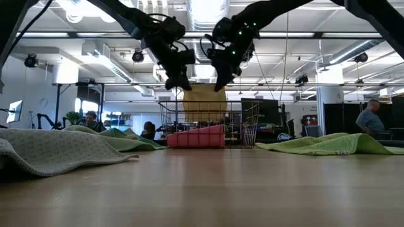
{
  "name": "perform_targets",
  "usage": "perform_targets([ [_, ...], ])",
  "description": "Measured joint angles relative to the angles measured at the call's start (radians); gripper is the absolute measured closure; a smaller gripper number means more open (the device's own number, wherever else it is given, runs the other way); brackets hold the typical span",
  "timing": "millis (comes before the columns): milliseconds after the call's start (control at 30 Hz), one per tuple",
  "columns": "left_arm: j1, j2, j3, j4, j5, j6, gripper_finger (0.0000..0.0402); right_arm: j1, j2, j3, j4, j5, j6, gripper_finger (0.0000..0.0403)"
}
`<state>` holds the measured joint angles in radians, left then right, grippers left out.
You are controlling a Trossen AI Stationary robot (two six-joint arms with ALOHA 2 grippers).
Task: Fold microfiber towels
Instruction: Stack the folded yellow microfiber cloth on top of the pink microfiber cloth in the wire basket
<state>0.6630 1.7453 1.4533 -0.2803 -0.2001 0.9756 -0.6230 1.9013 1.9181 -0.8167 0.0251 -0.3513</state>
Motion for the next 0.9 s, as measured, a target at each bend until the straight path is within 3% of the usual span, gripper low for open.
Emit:
perform_targets([
  [267, -0.068, -0.027, -0.003, -0.114, -0.010, -0.098, 0.0402, 0.031, -0.003, -0.008, -0.096, -0.072, 0.001, 0.0394],
  [467, -0.085, -0.004, -0.015, -0.264, 0.053, -0.208, 0.0402, 0.033, 0.045, -0.023, -0.103, -0.094, 0.001, 0.0394],
  [900, -0.085, 0.059, -0.078, -0.277, 0.121, -0.299, 0.0401, 0.037, 0.133, -0.024, -0.132, -0.183, 0.047, 0.0394],
])
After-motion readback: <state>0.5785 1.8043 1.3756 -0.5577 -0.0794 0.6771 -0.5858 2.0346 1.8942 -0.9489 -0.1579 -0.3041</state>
